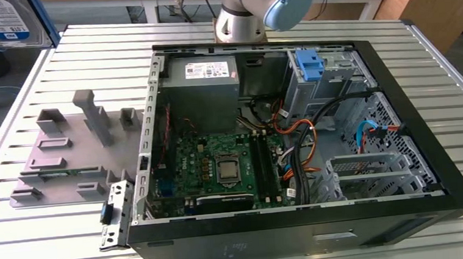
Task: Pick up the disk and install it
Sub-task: 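Pick up the disk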
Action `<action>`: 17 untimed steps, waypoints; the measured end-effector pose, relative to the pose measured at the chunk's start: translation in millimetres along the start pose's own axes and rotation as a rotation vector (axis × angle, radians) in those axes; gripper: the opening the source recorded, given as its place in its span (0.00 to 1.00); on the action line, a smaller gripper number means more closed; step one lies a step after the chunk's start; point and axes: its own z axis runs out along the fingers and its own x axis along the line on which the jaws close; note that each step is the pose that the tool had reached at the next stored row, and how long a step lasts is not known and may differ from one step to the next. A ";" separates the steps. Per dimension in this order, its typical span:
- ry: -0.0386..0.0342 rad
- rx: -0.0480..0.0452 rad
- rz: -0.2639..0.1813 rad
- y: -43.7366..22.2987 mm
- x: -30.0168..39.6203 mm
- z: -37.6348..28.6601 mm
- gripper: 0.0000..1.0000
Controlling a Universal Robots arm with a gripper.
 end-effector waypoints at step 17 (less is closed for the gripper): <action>0.0000 0.0000 0.000 0.2 -0.4 -10.3 0.35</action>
